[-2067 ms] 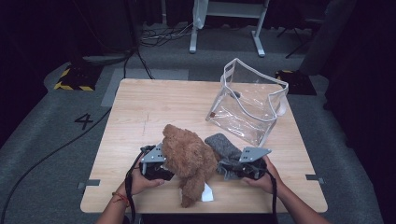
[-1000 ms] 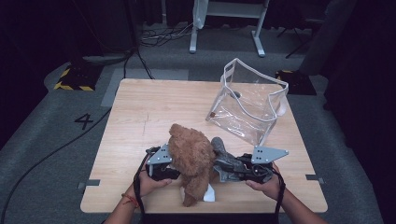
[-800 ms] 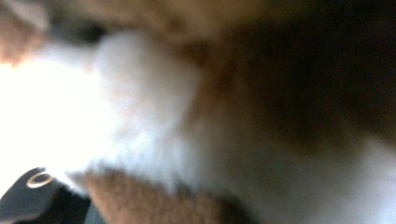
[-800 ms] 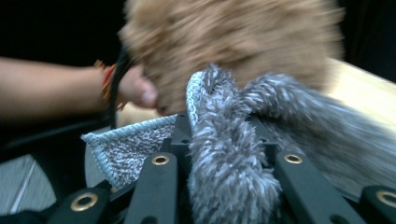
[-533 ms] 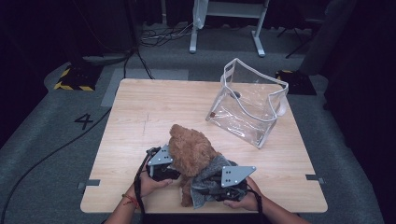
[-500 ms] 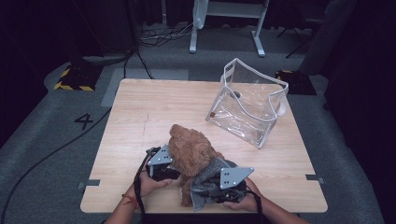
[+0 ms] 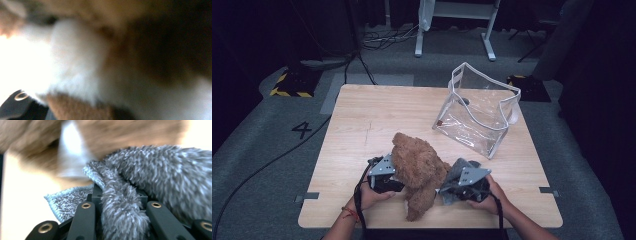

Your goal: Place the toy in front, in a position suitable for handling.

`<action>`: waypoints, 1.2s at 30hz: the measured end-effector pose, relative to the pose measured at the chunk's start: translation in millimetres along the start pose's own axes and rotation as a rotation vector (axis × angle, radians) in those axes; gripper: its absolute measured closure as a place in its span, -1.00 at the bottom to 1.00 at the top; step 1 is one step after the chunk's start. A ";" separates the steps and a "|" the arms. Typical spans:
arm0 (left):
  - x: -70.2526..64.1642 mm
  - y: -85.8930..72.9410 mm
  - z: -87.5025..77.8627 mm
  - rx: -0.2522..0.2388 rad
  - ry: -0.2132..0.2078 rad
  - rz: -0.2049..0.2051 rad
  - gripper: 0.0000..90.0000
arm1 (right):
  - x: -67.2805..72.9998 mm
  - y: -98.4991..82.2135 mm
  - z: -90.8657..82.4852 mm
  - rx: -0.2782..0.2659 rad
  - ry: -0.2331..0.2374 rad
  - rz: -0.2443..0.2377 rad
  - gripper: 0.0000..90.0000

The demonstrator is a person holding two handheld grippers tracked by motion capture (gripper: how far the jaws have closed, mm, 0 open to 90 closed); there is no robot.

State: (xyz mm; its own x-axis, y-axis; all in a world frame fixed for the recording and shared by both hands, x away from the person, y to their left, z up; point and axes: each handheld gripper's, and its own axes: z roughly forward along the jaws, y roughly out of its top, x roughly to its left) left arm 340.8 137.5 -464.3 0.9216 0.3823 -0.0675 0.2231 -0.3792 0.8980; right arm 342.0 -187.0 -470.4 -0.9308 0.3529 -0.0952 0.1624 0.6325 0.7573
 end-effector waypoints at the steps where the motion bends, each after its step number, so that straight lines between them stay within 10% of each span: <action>1: 0.1 -0.1 0.0 0.000 -0.003 0.000 0.28 | -5.7 1.7 -5.5 -0.032 -0.015 0.019 0.60; 6: -0.4 -0.1 1.5 -0.007 -0.020 -0.006 0.28 | -31.6 26.5 -37.2 -0.232 -0.072 0.077 0.60; 10: -2.0 0.3 2.7 -0.010 -0.037 0.003 0.28 | -46.0 41.9 -30.8 -0.289 -0.082 0.104 0.60; 19: -0.7 -0.2 3.3 -0.019 -0.053 -0.045 0.07 | -57.5 24.5 19.2 -0.152 0.054 0.165 0.63; 24: -6.5 2.1 -1.4 0.150 0.110 -0.196 -0.69 | -50.5 14.1 12.5 -0.130 0.084 0.143 0.64; 27: -14.0 5.5 -10.8 0.147 0.097 -0.301 -0.65 | -47.0 6.9 7.0 -0.125 0.078 0.152 0.63; 31: -40.7 16.9 -7.5 0.122 0.054 -0.292 -0.66 | -44.0 6.2 2.4 -0.125 0.066 0.141 0.63; 36: -70.6 28.9 12.0 0.122 0.218 -0.289 -0.69 | -37.4 8.5 1.9 -0.124 0.043 0.134 0.63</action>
State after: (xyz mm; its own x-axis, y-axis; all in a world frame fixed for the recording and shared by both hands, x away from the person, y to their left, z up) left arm 285.9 89.5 -438.8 0.7289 0.6533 -0.2048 0.5125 -0.3224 0.7959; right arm 378.8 -193.6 -461.7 -0.9174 0.3962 0.0375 0.2462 0.4911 0.8355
